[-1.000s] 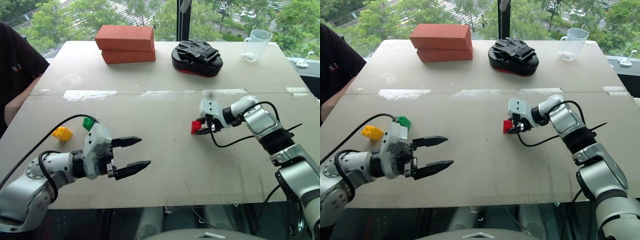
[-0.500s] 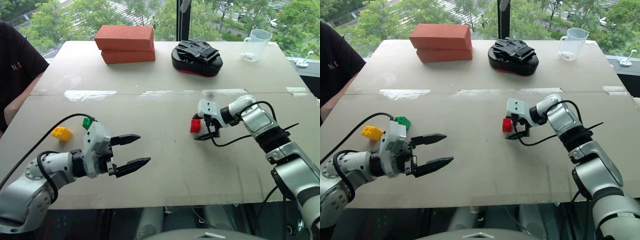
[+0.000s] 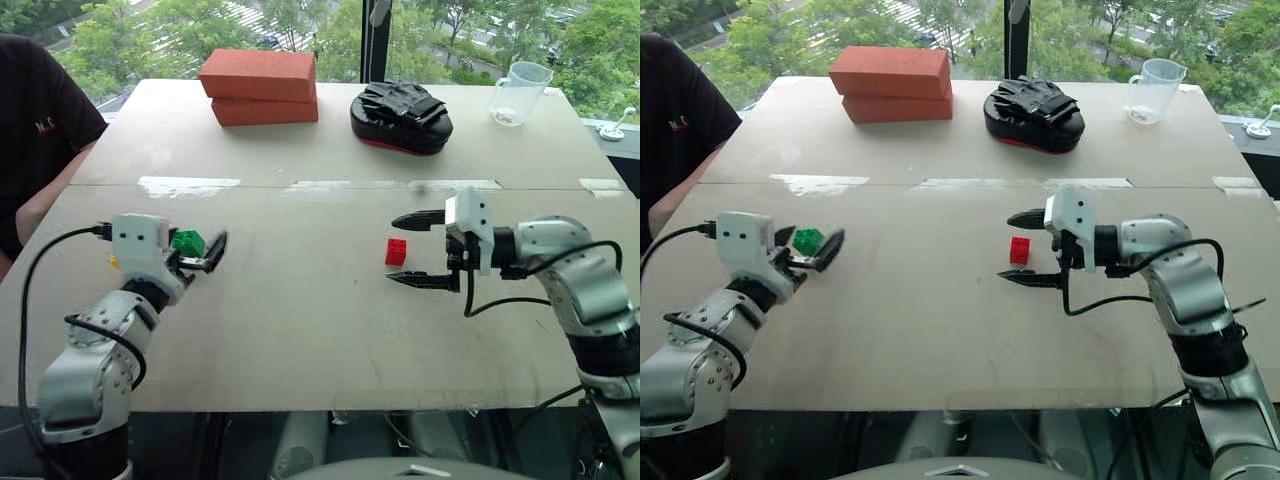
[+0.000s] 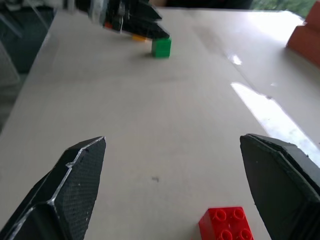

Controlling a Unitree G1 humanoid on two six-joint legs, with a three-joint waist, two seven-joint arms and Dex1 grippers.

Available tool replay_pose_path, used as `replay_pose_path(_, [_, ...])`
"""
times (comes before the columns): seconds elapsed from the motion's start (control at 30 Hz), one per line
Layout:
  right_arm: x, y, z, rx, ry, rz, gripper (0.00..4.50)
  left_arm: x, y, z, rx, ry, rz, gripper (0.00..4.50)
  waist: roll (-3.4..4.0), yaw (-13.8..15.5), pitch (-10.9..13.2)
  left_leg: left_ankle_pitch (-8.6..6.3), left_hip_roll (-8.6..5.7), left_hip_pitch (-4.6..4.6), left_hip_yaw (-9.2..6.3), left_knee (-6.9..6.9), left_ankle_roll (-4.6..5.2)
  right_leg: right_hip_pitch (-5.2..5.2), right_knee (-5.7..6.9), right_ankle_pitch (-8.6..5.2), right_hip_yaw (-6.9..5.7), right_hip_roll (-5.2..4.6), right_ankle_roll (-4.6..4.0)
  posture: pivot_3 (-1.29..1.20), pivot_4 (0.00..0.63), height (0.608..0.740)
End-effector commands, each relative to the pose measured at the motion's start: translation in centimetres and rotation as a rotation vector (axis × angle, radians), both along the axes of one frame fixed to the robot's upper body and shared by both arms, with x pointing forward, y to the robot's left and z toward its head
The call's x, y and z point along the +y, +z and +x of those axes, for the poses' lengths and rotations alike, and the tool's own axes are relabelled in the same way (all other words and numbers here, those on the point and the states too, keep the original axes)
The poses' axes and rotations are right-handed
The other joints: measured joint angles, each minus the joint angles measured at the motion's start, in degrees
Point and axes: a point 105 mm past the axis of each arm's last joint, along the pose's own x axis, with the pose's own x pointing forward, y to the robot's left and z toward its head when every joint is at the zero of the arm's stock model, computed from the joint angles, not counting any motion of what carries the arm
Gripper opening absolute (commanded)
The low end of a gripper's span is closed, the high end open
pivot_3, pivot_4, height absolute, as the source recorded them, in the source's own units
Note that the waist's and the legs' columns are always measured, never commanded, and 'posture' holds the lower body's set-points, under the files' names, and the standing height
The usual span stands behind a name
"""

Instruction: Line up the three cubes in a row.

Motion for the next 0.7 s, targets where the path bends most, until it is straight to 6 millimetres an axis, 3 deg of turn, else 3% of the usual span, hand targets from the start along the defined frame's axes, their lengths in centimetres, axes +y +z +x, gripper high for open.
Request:
replay_pose_path(0.03, [0.0,2.5,-2.3,-0.101,-0.020,0.065,4.41,0.0,0.9,0.2,0.001,0.026,0.019,4.50,-0.03,0.1,0.0,0.00,0.00,0.02,0.01,0.00,0.00,0.00,0.00,0.00,0.01,0.01,0.00,0.00,0.150,0.740])
replay_pose_path(0.2, [-0.3,2.6,-4.3,-0.177,-0.027,0.048,4.41,1.8,0.8,1.6,0.062,0.058,0.029,4.50,-0.09,0.3,0.0,0.00,-0.05,0.02,-0.01,0.00,0.00,0.00,0.00,-0.02,-0.07,0.05,-0.03,0.00,0.150,0.740])
replay_pose_path(0.37, [-0.7,2.2,-4.6,-0.190,-0.047,0.027,4.41,2.4,0.3,2.8,0.102,0.047,0.039,4.50,-0.13,0.2,-0.1,0.01,-0.11,0.02,0.04,0.02,0.00,0.00,-0.03,-0.01,-0.04,0.03,-0.02,0.00,0.150,0.740])
replay_pose_path(0.5, [-1.1,2.1,-4.5,-0.194,-0.088,0.014,4.41,2.3,-1.9,4.0,0.224,0.035,-0.021,4.50,-0.15,0.4,-0.1,0.01,-0.10,-0.01,0.01,0.02,0.00,0.00,-0.04,-0.01,-0.07,0.03,-0.02,0.00,0.150,0.740])
replay_pose_path(0.6, [-1.3,2.1,-4.4,-0.203,-0.112,0.007,4.50,2.8,-2.4,4.4,0.244,0.051,-0.033,3.68,-0.19,0.2,0.0,0.01,-0.12,-0.03,0.01,0.02,0.00,0.01,-0.04,-0.01,-0.11,0.03,-0.02,0.00,0.150,0.740])
replay_pose_path(0.7, [-1.5,2.2,-4.5,-0.202,-0.131,0.009,4.50,2.7,-2.2,4.6,0.227,0.029,-0.025,2.22,-0.20,0.1,0.0,0.01,-0.08,-0.03,0.01,0.02,-0.01,-0.01,-0.04,-0.01,-0.04,0.01,-0.02,0.00,0.150,0.740])
